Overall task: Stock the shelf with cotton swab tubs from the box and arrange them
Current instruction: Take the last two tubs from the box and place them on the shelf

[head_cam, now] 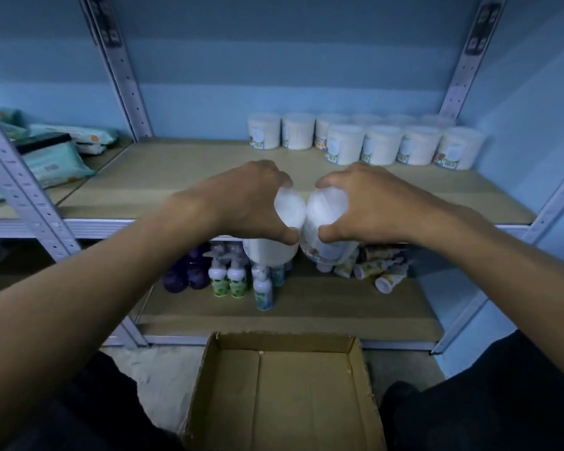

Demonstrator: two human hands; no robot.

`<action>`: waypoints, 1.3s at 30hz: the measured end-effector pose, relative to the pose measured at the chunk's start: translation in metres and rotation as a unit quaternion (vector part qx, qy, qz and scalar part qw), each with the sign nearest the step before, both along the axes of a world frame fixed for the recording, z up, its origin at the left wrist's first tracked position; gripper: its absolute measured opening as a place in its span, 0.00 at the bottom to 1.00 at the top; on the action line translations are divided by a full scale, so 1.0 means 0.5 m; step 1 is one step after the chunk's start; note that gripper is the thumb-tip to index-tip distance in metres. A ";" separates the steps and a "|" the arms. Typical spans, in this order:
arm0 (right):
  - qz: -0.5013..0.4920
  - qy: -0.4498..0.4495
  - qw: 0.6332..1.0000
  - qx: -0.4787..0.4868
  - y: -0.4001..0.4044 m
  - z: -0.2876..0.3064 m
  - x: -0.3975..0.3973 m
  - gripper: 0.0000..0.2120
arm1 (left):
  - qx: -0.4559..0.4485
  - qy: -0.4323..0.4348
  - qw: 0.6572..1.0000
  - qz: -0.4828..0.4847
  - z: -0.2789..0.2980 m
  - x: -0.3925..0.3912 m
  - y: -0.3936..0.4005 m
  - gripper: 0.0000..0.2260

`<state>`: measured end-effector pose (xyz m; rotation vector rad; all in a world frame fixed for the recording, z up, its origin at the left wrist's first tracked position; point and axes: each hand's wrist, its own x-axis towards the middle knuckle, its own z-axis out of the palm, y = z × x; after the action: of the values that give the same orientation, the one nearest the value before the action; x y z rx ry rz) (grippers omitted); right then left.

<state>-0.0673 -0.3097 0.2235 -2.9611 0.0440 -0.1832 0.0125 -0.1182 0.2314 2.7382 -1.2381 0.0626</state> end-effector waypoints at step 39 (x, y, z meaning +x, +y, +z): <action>-0.016 -0.004 1.000 0.025 -0.027 0.031 0.182 0.29 | -0.010 0.042 0.998 0.040 0.023 0.223 -0.025 0.28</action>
<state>0.0237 -0.3231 0.2391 -2.9107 0.0943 -0.1948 0.1240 -0.1306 0.2430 2.7414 -1.0996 -0.0309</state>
